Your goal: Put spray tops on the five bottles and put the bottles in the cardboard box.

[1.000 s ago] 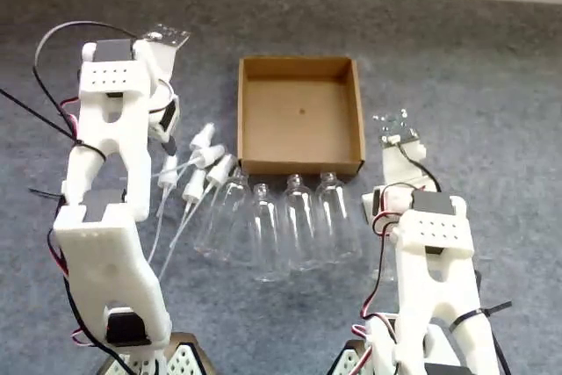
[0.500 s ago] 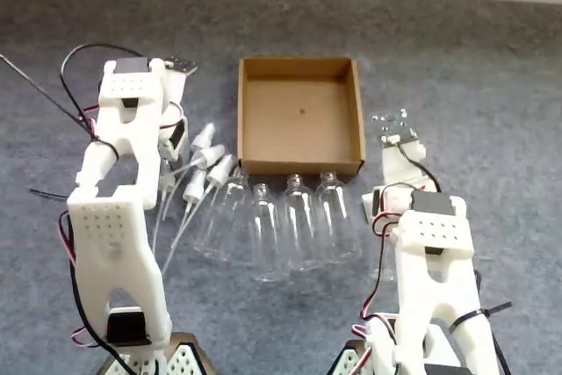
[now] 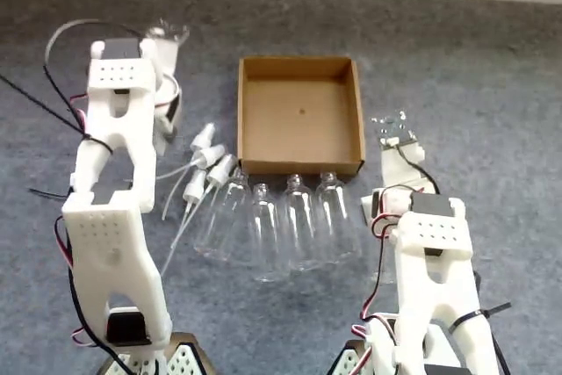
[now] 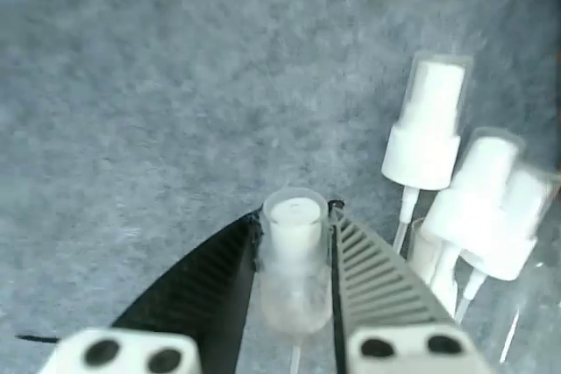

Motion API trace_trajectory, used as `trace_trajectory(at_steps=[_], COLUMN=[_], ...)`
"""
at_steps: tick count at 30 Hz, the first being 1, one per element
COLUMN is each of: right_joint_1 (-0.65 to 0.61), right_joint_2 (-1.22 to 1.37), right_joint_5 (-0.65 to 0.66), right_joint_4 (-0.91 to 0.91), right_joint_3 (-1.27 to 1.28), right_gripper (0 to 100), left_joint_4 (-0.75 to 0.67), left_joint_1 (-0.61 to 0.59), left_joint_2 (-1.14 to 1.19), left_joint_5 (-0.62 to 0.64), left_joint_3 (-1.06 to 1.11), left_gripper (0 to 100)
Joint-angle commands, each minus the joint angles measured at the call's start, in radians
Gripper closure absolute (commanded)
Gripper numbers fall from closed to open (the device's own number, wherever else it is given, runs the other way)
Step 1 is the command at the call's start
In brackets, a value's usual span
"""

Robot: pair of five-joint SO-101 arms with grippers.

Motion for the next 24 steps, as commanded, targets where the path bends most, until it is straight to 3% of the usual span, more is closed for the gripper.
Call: trace_trajectory(at_steps=[1,6,12,18,24], right_joint_1=[-0.004,-0.042,-0.220,-0.414,-0.418], right_joint_2=[-0.027,-0.054,-0.156,-0.364,-0.541], right_joint_5=[-0.009,-0.009,-0.026,-0.199,-0.198], right_joint_4=[-0.022,-0.228,-0.249,-0.432,-0.504], right_joint_3=[-0.013,-0.104,-0.114,-0.047,0.116], right_gripper=[99.3,99.3,99.3,99.4,99.4], left_joint_4=[-0.006,-0.006,0.071,0.130,0.140], left_joint_1=[0.005,0.005,0.013,0.015,0.021], left_joint_2=[-0.200,-0.369,-0.595,-0.817,-0.993], left_joint_5=[0.063,0.141,0.226,0.272,0.285], left_joint_3=[-0.166,-0.300,-0.312,-0.311,-0.277], left_gripper=[95,95,95,95,95])
